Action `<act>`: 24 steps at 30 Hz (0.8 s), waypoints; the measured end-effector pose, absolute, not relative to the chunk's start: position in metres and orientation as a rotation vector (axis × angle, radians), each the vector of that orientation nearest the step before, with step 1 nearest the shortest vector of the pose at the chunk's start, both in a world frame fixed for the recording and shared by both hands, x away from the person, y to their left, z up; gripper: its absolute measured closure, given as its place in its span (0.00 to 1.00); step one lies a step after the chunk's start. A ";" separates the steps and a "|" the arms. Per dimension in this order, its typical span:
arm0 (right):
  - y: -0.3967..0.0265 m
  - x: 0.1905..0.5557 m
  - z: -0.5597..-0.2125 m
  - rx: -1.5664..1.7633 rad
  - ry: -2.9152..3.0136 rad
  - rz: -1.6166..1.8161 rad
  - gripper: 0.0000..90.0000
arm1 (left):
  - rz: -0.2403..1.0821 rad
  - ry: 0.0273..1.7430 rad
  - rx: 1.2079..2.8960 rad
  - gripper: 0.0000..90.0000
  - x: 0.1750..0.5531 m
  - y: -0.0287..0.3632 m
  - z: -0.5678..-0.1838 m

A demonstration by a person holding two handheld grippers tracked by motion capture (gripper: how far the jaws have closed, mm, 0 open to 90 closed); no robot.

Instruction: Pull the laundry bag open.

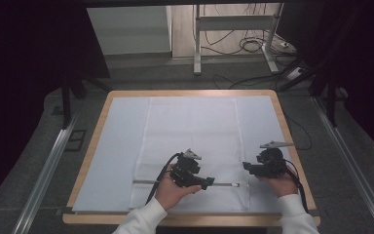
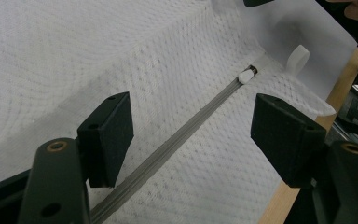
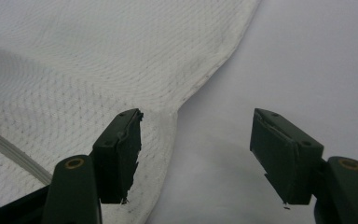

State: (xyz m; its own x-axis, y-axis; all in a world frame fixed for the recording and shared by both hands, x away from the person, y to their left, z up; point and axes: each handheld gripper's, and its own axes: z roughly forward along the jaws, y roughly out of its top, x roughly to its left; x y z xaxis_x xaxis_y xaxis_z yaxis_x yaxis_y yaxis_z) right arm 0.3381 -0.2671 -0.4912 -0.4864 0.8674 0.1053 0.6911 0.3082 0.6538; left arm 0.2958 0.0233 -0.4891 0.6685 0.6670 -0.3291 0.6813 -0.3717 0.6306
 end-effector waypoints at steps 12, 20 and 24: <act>-0.272 0.339 -0.491 1.431 2.288 0.940 0.37 | -0.033 1.032 2.118 0.33 0.300 0.003 -0.492; -0.275 0.339 -0.490 1.434 2.269 0.949 0.37 | -0.045 1.024 2.129 0.35 0.302 -0.010 -0.492; -0.277 0.339 -0.489 1.449 2.263 0.950 0.37 | -0.056 1.017 2.132 0.36 0.302 -0.016 -0.492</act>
State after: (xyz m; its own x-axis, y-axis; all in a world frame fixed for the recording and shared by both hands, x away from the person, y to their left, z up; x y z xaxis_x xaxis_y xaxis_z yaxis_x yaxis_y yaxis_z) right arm 0.3393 -0.2772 -0.4887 -0.4515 0.8862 0.1038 0.6948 0.2762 0.6641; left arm 0.3017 -0.0157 -0.4918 0.6821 0.6481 -0.3387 0.6811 -0.3946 0.6168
